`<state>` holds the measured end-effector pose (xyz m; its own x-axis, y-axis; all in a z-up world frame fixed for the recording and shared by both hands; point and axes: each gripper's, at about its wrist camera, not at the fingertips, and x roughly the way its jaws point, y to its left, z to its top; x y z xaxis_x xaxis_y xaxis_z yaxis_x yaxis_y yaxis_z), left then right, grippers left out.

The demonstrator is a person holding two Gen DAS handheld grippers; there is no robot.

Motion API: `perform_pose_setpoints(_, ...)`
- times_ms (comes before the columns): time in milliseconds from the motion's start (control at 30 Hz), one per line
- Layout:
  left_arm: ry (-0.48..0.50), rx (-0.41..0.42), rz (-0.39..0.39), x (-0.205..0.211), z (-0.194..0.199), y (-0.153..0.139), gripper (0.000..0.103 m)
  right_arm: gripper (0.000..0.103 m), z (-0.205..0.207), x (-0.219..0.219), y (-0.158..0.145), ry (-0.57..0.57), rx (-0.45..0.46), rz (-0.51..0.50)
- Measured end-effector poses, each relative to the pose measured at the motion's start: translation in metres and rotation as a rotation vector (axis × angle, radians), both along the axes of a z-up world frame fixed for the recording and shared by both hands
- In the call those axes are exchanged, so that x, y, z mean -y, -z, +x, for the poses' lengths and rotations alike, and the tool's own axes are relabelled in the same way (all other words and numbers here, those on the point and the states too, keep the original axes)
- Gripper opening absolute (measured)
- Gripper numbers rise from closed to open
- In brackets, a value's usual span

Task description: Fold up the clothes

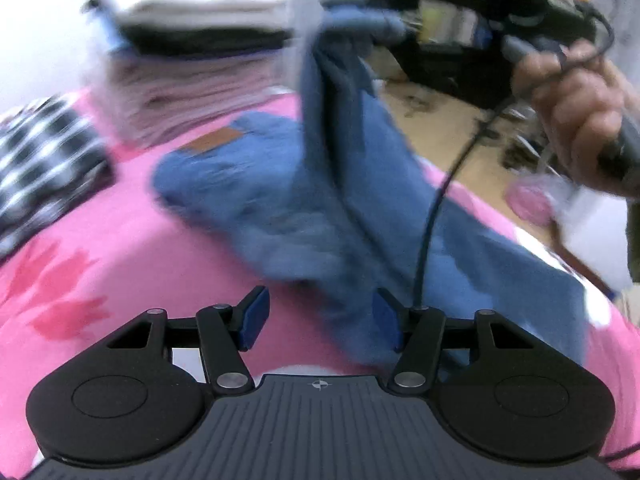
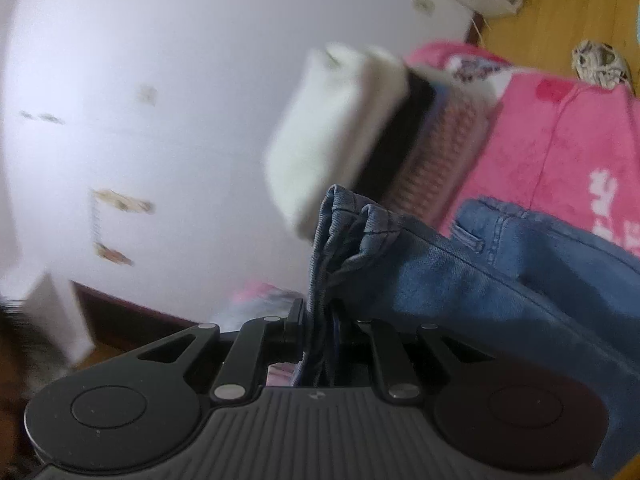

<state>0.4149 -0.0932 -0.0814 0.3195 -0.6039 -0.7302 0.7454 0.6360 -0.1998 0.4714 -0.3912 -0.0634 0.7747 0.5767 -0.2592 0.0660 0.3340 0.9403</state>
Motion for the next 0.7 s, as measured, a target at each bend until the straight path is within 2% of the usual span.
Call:
perform_pose_setpoints(200, -0.209, -0.09, -0.064, -0.034, 0.045, 0.003, 0.057, 0.016, 0.05, -0.017, 0.049, -0.02, -0.21, -0.064)
perform_pose_setpoints(267, -0.248, -0.132, -0.119, -0.039, 0.057, 0.002, 0.057, 0.017, 0.055, -0.02, 0.059, -0.018, -0.254, -0.061)
perform_pose_setpoints(300, -0.26, -0.161, -0.151, -0.038, 0.062, 0.003, 0.057, 0.02, 0.056, -0.021, 0.063, -0.009, -0.26, -0.051)
perform_pose_setpoints(367, -0.269, -0.215, -0.195, -0.033, 0.072, 0.006, 0.058, 0.032, 0.052, -0.02, 0.066, 0.028, -0.26, -0.012)
perform_pose_setpoints(400, -0.267, -0.224, -0.208, -0.029, 0.074, 0.007, 0.058, 0.042, 0.049, -0.019, 0.067, 0.047, -0.256, 0.009)
perform_pose_setpoints(433, -0.265, -0.234, -0.22, -0.025, 0.076, 0.008, 0.058, 0.047, 0.044, -0.016, 0.065, 0.068, -0.24, 0.031)
perform_pose_setpoints(500, -0.259, -0.251, -0.24, -0.016, 0.08, 0.013, 0.058, 0.048, 0.037, -0.01, 0.06, 0.094, -0.212, 0.049)
perform_pose_setpoints(600, -0.288, -0.283, -0.251, -0.005, 0.089, 0.022, 0.058, 0.049, 0.034, -0.003, 0.044, 0.092, -0.191, -0.046)
perform_pose_setpoints(700, -0.32, -0.269, -0.27, -0.002, 0.092, 0.021, 0.056, 0.049, 0.044, -0.004, 0.029, 0.046, -0.198, -0.268)
